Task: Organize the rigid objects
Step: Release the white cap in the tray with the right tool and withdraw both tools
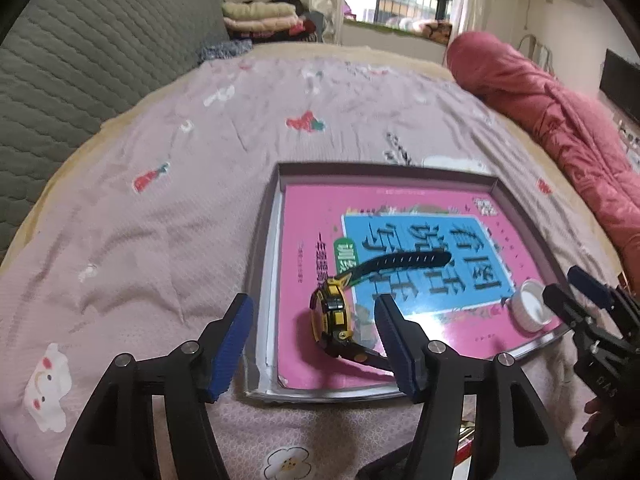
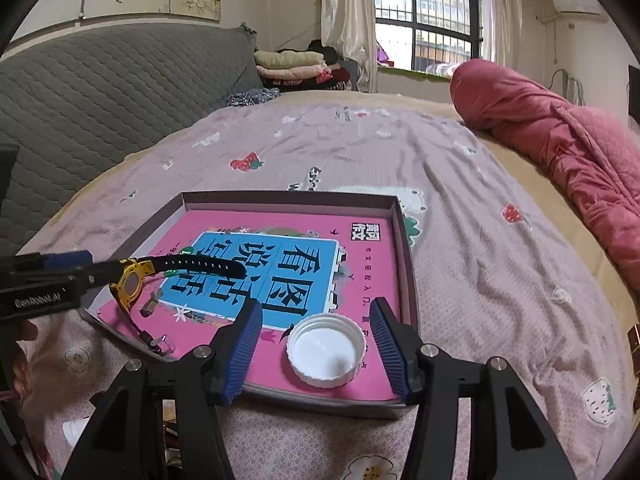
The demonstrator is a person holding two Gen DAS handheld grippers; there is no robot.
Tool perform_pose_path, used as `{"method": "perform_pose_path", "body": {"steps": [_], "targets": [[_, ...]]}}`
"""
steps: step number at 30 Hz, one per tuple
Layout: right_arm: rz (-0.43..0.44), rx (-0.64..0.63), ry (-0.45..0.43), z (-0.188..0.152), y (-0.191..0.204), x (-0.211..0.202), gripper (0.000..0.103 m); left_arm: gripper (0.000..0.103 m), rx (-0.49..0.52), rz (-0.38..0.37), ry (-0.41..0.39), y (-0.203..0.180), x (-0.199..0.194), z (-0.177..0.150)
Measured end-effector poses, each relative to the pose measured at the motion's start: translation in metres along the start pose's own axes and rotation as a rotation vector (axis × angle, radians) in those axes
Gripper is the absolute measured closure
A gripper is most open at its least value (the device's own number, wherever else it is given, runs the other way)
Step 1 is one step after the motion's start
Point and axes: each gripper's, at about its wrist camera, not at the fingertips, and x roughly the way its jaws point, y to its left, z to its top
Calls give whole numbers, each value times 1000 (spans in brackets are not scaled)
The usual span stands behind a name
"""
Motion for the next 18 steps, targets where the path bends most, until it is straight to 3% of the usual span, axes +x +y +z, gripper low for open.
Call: {"method": "perform_pose_path", "body": {"steps": [10, 18], "targets": [[-8, -28, -47, -3, 8, -18, 47, 37, 3, 9, -60, -1, -26, -9], [-3, -39, -91, -4, 10, -36, 47, 37, 81, 26, -83, -17, -39, -23]]}}
